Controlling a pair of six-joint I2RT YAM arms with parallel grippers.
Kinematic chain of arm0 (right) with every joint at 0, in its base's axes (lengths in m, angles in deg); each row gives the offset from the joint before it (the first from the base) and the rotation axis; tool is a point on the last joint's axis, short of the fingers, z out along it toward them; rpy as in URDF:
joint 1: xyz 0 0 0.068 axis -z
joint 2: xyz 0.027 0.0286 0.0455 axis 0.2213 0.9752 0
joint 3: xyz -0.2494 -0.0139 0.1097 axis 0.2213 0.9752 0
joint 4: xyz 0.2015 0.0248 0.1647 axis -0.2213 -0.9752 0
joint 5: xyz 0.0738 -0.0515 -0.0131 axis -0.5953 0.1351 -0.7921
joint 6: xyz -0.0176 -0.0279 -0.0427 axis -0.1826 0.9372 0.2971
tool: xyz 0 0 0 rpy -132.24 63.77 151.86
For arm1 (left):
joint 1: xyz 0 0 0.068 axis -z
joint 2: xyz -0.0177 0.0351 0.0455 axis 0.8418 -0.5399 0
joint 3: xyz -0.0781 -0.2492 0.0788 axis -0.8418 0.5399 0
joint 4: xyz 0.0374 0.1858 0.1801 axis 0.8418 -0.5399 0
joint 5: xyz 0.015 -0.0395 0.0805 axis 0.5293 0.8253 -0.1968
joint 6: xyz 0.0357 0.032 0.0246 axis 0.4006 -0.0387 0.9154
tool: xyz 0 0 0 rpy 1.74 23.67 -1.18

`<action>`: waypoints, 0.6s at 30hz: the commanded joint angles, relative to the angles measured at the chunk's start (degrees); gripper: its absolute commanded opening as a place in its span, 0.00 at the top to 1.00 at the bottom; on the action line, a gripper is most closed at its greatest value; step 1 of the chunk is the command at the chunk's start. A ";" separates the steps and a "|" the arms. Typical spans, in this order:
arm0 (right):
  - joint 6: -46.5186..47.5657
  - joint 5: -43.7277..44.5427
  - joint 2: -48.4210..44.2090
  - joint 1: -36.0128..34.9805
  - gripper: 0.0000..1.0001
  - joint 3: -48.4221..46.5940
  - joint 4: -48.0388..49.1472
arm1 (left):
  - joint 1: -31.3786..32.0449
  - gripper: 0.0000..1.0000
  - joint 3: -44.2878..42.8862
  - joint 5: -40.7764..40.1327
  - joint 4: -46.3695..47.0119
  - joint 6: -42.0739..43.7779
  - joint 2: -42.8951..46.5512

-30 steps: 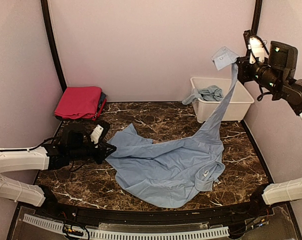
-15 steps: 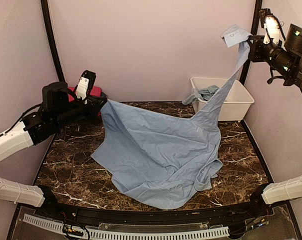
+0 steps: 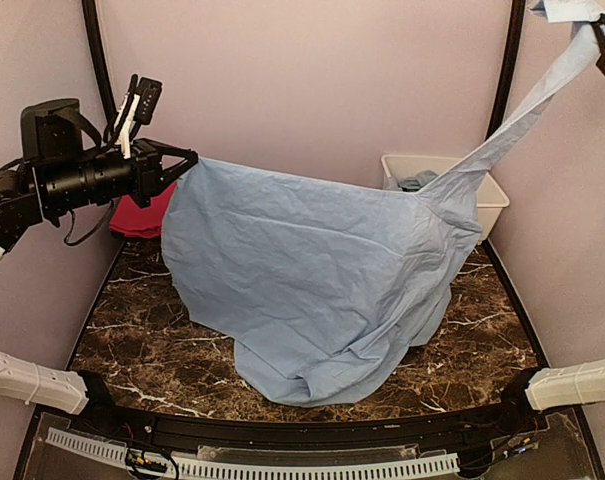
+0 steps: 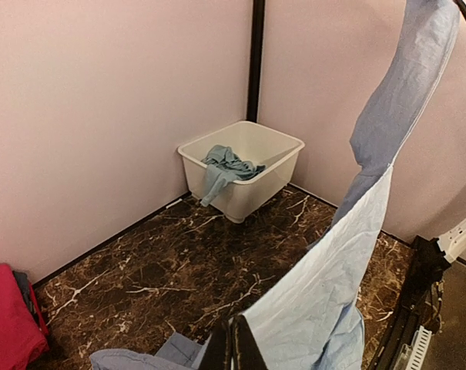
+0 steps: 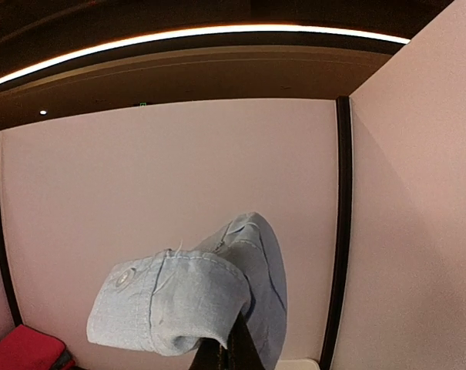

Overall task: Fold and stack the mixed laundry pile
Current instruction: Flatten out the crumpled shirt at the center of the board.

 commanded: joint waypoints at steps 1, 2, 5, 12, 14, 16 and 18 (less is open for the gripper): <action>-1.55 -1.46 -2.47 0.36 1.00 -6.64 -2.80 | 3.73 1.00 -4.77 4.96 -6.94 -1.63 2.87; -2.05 -1.88 -2.44 0.35 1.00 -8.06 -3.87 | 4.38 1.00 -5.13 5.33 -7.23 -1.81 3.00; -2.65 -2.68 -2.43 0.35 1.00 -11.18 -5.46 | 6.80 1.00 -6.19 7.74 -7.39 -3.03 3.34; 1.59 0.76 -1.55 0.37 1.00 -11.93 -0.84 | 7.43 1.00 -5.32 5.14 -1.14 -5.92 6.20; 3.46 2.27 -0.33 0.35 1.00 -9.87 1.12 | 7.42 1.00 -5.38 -1.84 -1.11 -5.98 5.74; 5.75 3.37 1.04 0.37 1.00 -6.16 3.98 | 7.37 1.00 -5.00 -9.18 -2.04 -5.42 4.35; 8.49 5.62 2.98 0.40 1.00 -1.37 7.20 | 5.98 1.00 -3.91 -13.37 -3.08 -5.07 2.27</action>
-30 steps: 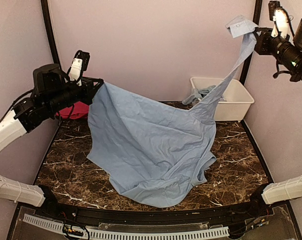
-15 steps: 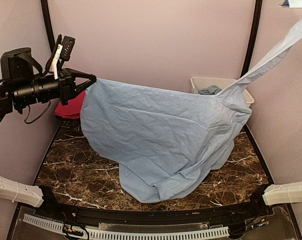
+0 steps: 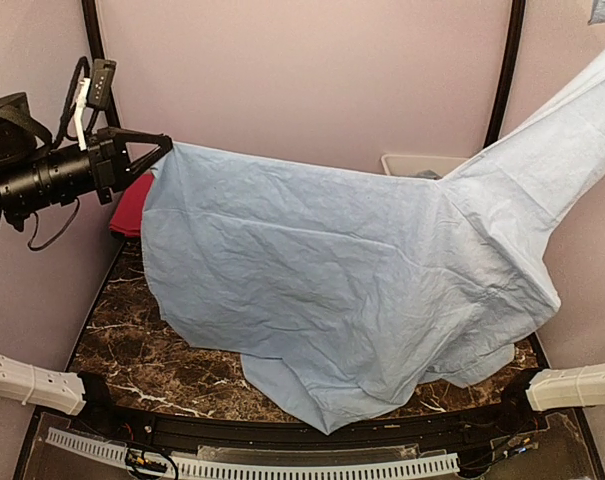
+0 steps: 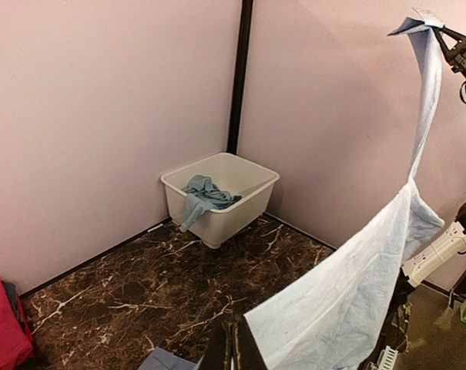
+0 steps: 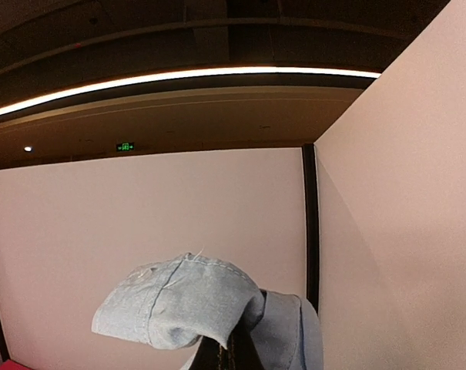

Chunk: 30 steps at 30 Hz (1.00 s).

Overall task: Fold and stack the mixed laundry pile
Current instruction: Flatten out the crumpled shirt at the center of the board.

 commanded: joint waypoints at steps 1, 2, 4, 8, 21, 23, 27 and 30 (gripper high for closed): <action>7.57 5.77 6.06 0.37 1.00 9.14 9.31 | -2.38 1.00 1.75 -12.95 0.34 -0.54 -3.68; 9.28 6.81 7.17 0.35 1.00 11.45 11.67 | -5.37 1.00 3.08 -11.99 0.26 -1.75 -4.32; 12.44 8.31 9.46 0.35 1.00 16.44 16.57 | -12.79 1.00 6.76 -7.29 1.83 -4.70 -5.88; 13.15 6.49 17.22 1.69 1.00 23.19 22.55 | -25.57 1.00 14.79 -1.14 9.07 -7.92 -8.80; 11.06 -4.52 63.71 0.06 1.00 -7.49 20.94 | -35.54 1.00 10.57 -5.15 15.88 -10.59 -40.83; 12.14 -4.84 68.70 -1.62 1.00 -12.41 21.12 | -36.99 1.00 9.51 -6.05 15.04 -10.97 -43.46; 16.19 -2.56 75.11 -4.91 1.00 -15.23 25.94 | -38.38 1.00 8.19 -5.44 15.48 -9.79 -47.98; 18.18 -2.56 78.07 -6.66 1.00 -15.31 28.70 | -38.87 1.00 7.12 -4.19 16.09 -9.16 -50.34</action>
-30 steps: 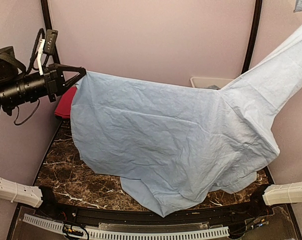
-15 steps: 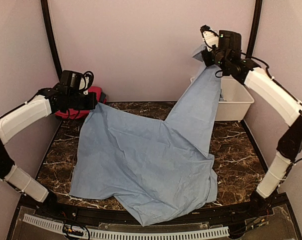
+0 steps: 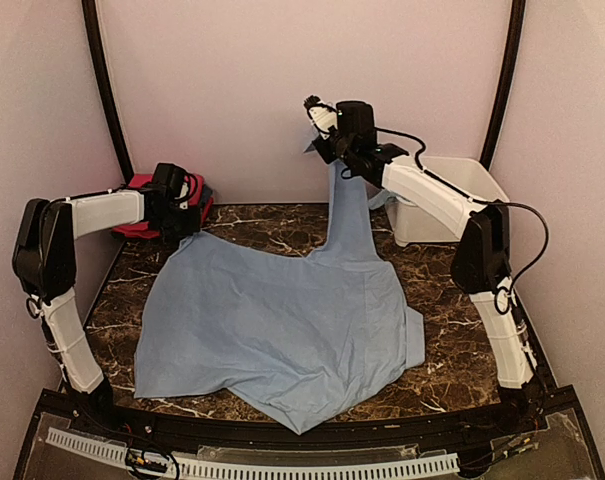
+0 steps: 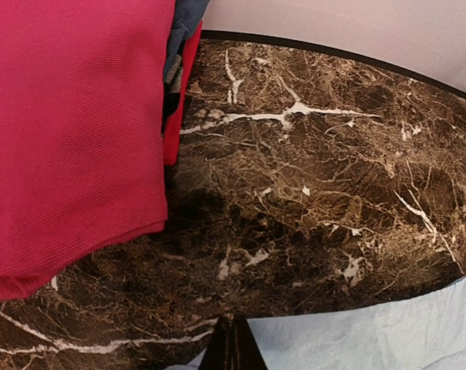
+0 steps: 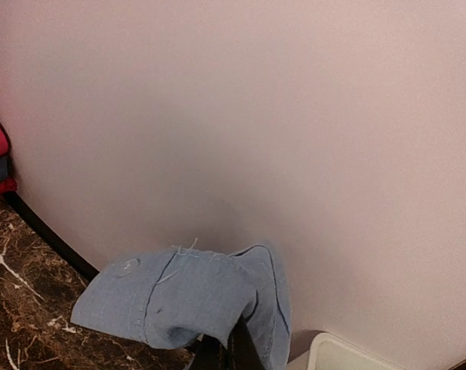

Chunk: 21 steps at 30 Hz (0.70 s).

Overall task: Fold and stack the mixed laundry pile
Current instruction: Flatten out the crumpled shirt at the center of the board.

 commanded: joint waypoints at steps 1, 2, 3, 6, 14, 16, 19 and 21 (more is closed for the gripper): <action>4.21 0.91 3.04 -3.12 1.00 -2.18 7.85 | -0.56 1.00 -2.83 0.13 1.21 0.73 -2.64; 4.14 1.23 3.43 -3.67 1.00 -1.91 7.79 | -0.78 1.00 -2.99 -0.18 1.22 0.85 -2.95; 3.96 1.79 3.67 -4.18 1.00 -1.54 7.40 | -0.96 1.00 -3.03 -0.35 1.25 0.82 -3.54; 3.70 3.22 3.45 -5.82 1.00 1.10 7.61 | -2.13 0.95 -4.32 0.27 0.48 1.34 -5.01; -2.48 7.95 6.52 -4.40 0.21 -3.17 -7.62 | -2.69 0.39 -4.96 1.91 -4.68 -1.18 0.95; -6.70 6.57 4.67 -3.74 0.13 -1.85 -12.80 | -2.66 0.31 -1.79 3.00 -4.21 -2.30 5.07; -10.63 3.23 -0.89 -3.38 0.05 5.57 -14.81 | -1.89 0.21 4.06 5.05 -3.48 -3.11 10.19; -13.75 -3.38 -5.50 -3.22 0.01 11.17 -15.65 | -1.10 0.19 7.27 5.18 -3.63 -3.33 13.19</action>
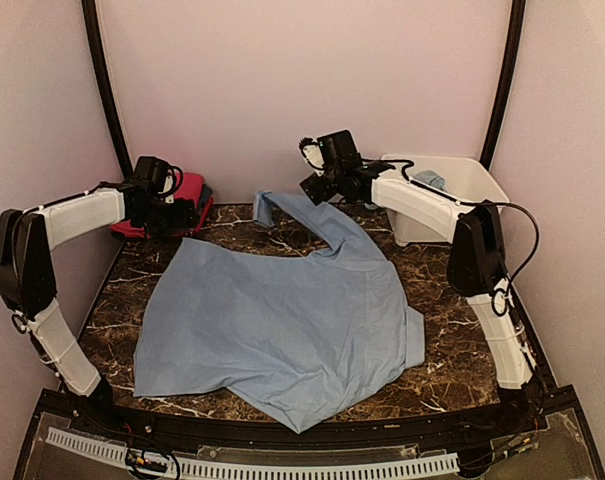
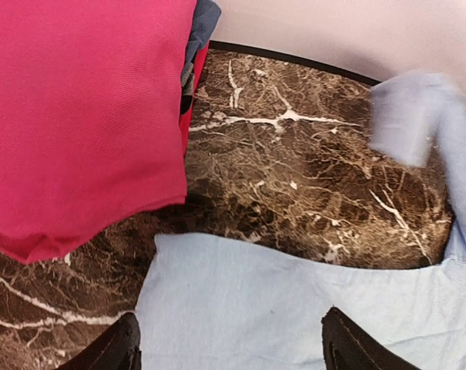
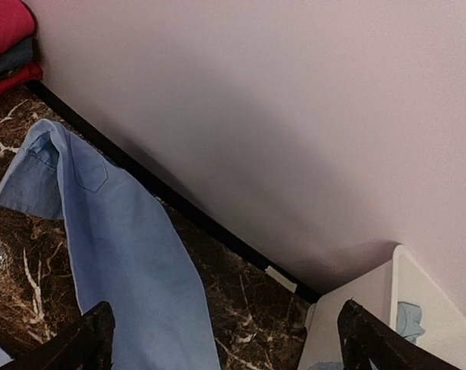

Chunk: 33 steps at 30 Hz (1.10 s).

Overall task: Fold and stack the mixed laundry pile
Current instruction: Flatten out the crumpled shirt at the center of the board.

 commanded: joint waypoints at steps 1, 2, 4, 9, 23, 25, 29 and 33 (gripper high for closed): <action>-9.76 -12.10 -10.99 0.90 0.01 9.32 -6.47 | 1.50 0.19 6.37 3.31 -1.23 -1.71 9.66; -12.18 -15.77 -12.83 1.40 0.01 10.26 -8.58 | 2.50 0.20 8.65 5.44 -0.81 -2.10 11.46; -16.05 -22.23 -15.59 2.13 0.03 11.62 -13.91 | 5.12 0.20 11.69 6.49 -0.15 -1.82 13.88; -23.34 -34.21 -29.48 0.86 0.24 34.95 -11.50 | 10.76 0.23 16.26 4.64 -2.88 -3.01 16.27; -32.40 -32.69 -26.95 4.48 0.69 60.42 -3.08 | 11.10 0.46 19.65 3.97 -0.27 -7.23 4.25; -32.43 -31.42 -24.85 6.37 0.73 59.60 -2.93 | 11.08 0.48 18.61 3.39 0.29 -7.61 2.20; -30.60 -27.26 -19.71 9.56 0.77 55.43 -4.86 | 10.95 0.52 14.71 3.13 1.16 -7.32 -3.17; -28.86 -25.94 -14.37 11.79 0.77 48.21 -7.37 | 10.11 0.54 7.79 3.81 0.68 -6.20 -11.00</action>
